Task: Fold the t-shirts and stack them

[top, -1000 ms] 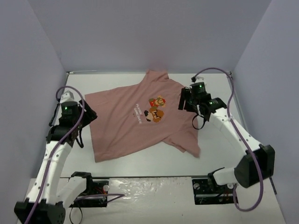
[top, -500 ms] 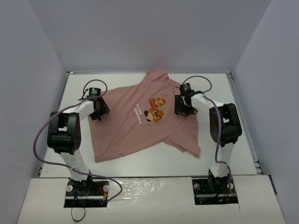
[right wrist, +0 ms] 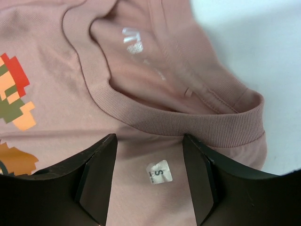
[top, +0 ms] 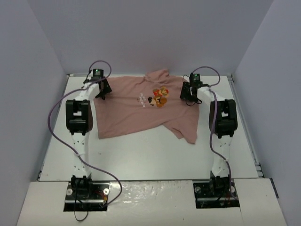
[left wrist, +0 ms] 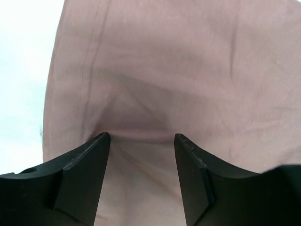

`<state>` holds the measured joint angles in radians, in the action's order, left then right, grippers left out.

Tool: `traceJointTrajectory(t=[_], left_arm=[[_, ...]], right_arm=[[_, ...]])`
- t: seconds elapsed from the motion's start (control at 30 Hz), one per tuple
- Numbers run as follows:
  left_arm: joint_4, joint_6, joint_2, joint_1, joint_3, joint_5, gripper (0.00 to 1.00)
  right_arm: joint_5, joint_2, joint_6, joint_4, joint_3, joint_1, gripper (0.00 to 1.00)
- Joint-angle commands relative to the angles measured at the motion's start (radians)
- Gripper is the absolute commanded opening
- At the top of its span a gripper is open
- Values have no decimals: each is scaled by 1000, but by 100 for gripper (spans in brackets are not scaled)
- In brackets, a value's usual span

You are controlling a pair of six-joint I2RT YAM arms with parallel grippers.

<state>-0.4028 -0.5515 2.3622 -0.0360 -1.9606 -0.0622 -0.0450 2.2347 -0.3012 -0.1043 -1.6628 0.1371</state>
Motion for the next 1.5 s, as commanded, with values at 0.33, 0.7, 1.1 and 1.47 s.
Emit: traceJointTrajectory(t=[0.33, 0.7, 1.1, 1.47], left_arm=[[-10, 33, -687, -74, 277, 90, 63], [-60, -207, -1233, -85, 1038, 14, 63], [79, -348, -1093, 10, 1187, 144, 62], [74, -366, -992, 30, 1178, 140, 47]], right_arm=[[29, -580, -19, -46, 333, -4, 62], [30, -995, -185, -44, 755, -1, 63], [-7, -1060, -197, -110, 844, 2, 65], [-18, -1045, -220, -132, 912, 1, 66]])
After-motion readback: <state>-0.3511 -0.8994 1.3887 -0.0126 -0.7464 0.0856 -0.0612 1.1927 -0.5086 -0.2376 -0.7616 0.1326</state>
